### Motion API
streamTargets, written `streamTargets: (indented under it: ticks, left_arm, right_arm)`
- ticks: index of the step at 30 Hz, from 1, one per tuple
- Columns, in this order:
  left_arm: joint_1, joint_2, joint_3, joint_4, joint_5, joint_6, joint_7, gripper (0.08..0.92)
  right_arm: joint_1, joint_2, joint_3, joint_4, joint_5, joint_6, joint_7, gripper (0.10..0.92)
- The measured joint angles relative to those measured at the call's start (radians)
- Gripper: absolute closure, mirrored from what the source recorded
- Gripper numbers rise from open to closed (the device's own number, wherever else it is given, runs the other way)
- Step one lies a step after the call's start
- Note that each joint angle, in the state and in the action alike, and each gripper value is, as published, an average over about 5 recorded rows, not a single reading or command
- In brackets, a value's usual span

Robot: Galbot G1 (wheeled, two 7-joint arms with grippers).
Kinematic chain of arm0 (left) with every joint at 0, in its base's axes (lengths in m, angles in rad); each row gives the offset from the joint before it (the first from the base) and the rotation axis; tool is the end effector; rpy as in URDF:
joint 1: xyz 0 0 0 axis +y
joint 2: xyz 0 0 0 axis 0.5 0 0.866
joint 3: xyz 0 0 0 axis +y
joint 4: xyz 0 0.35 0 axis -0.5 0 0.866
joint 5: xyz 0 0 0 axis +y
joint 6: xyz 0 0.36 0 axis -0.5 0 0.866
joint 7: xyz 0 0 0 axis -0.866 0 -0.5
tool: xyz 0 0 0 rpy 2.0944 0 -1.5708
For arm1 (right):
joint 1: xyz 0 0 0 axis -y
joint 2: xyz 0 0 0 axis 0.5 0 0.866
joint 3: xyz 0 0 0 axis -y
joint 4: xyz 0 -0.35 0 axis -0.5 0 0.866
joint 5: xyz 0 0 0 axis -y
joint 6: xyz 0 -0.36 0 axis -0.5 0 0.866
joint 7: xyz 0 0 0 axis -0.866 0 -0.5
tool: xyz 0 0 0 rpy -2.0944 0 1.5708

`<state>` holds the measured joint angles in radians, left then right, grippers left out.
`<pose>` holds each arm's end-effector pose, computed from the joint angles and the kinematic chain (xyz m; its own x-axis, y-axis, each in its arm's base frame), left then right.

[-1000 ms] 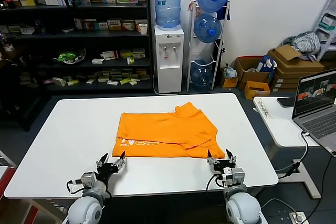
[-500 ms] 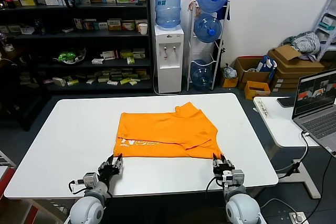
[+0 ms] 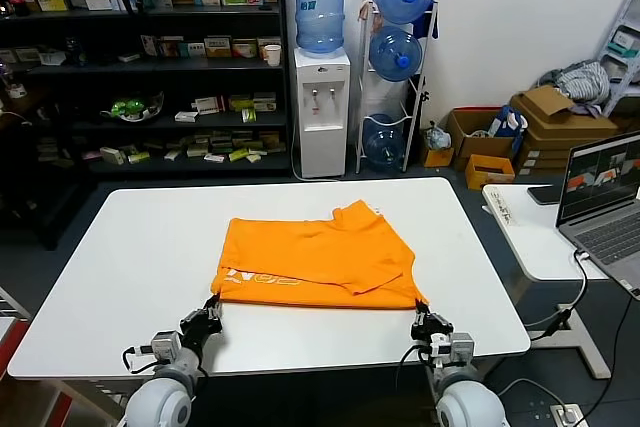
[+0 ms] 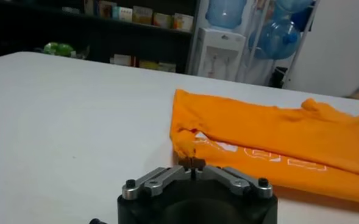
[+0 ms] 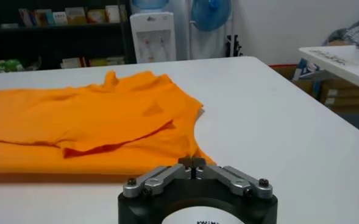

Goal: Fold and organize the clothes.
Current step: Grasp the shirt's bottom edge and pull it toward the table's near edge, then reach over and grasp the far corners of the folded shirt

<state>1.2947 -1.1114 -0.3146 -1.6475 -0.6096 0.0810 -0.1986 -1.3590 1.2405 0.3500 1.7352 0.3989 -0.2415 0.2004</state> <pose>0.2615 0.0762 -0.3982 -0.9279 0.0362 0.3710 -0.0161 0.9905 -0.1369 0.2424 -0.0364 -0.3883 -0.8935 -0.0318 0.4478 -0.0114 0.9988 0.0480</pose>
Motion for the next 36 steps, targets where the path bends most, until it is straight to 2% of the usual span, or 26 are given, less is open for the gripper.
streamTargets:
  ticks: [11,15,19,23,27,32,36]
  left_arm:
    - [0.240,0.030,-0.052,-0.184,0.028,-0.018,-0.021,0.906]
    - [0.299,0.034,-0.067,-0.227,0.051,-0.027,-0.011,0.858]
    - [0.310,0.048,-0.085,-0.253,0.055,-0.030,-0.004,0.746]
    - [0.251,0.069,-0.091,-0.256,0.035,-0.024,0.001,0.625]
    - [0.122,0.086,-0.072,-0.211,-0.013,-0.007,0.006,0.512]
    - [-0.092,0.085,-0.017,-0.072,-0.073,0.022,0.022,0.365]
    - [-0.253,0.069,0.042,0.085,-0.098,0.038,0.043,0.253]
  right_arm:
    - [-0.206,-0.046,0.025,0.184,-0.010,-0.019,0.021,0.878]
    - [-0.230,-0.063,0.028,0.221,-0.015,-0.028,0.025,0.783]
    - [-0.190,-0.082,0.023,0.237,0.003,-0.041,0.028,0.662]
    - [-0.070,-0.088,0.002,0.202,0.043,-0.050,0.031,0.549]
    - [0.114,-0.073,-0.044,0.090,0.077,-0.051,0.027,0.437]
    - [0.362,-0.024,-0.112,-0.128,0.090,-0.046,-0.001,0.289]
    - [0.530,0.028,-0.149,-0.318,0.087,-0.048,-0.036,0.217]
